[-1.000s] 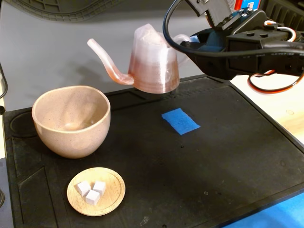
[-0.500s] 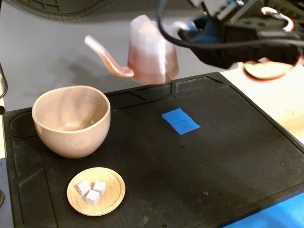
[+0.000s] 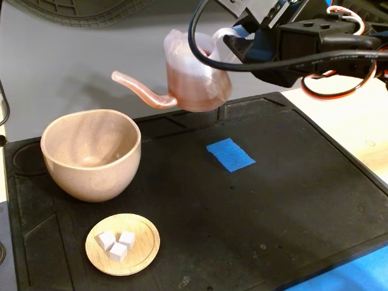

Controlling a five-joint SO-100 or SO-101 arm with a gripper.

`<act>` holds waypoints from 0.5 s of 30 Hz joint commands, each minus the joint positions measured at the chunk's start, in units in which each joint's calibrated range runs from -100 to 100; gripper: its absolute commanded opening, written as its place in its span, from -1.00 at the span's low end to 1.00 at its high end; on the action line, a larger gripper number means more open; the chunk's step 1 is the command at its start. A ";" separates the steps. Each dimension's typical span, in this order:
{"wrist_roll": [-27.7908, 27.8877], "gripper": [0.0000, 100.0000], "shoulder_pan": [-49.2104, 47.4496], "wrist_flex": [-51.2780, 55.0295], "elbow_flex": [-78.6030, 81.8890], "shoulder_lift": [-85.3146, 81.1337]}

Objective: Pick up a kettle and pour liquid into a cup.

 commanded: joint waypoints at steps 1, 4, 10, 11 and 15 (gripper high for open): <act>3.59 -0.99 -0.09 0.16 -4.94 -0.86; 4.27 -0.99 -0.69 0.16 -4.94 -0.86; 6.90 -0.99 -1.99 0.16 -5.03 -0.86; 7.74 -0.99 -1.99 0.16 -5.03 -0.86; 8.11 -0.99 -1.99 0.16 -6.12 -0.78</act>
